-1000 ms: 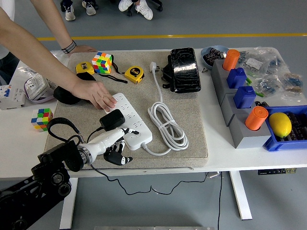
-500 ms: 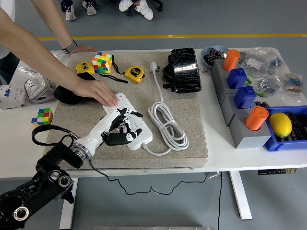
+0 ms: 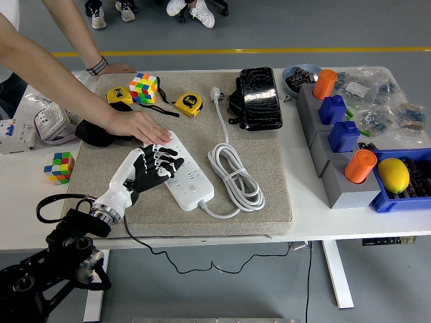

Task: Put the plug near the board,insert it into the board,press the button,pull the plug out

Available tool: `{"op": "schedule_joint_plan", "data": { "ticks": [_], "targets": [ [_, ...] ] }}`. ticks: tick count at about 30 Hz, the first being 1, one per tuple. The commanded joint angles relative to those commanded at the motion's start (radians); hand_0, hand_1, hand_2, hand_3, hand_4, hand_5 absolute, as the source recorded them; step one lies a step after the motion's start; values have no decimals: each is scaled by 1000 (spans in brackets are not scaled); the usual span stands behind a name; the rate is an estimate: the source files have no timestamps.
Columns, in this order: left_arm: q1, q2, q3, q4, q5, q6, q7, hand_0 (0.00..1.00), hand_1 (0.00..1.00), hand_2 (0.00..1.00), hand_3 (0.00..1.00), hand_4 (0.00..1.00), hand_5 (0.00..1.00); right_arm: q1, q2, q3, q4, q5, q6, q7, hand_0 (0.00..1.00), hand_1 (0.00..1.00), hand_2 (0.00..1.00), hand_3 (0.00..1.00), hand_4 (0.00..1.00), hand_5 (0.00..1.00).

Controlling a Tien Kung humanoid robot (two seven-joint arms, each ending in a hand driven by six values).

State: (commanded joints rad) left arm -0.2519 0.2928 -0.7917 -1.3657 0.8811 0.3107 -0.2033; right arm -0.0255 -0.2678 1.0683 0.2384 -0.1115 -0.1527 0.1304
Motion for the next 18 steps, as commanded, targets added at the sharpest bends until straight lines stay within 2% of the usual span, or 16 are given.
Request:
{"op": "schedule_joint_plan", "data": {
  "ticks": [15, 18],
  "targets": [
    [3, 3, -11, -14, 27, -6, 18, 406, 487, 519, 500, 807, 253, 1, -4, -6, 0, 0, 0, 0, 550, 574, 536, 505, 815, 363],
    [12, 7, -42, -44, 118, -48, 80, 406, 487, 519, 500, 807, 253, 0, -4, -3, 1, -2, 0, 0, 550, 574, 536, 505, 815, 363]
  ]
}}
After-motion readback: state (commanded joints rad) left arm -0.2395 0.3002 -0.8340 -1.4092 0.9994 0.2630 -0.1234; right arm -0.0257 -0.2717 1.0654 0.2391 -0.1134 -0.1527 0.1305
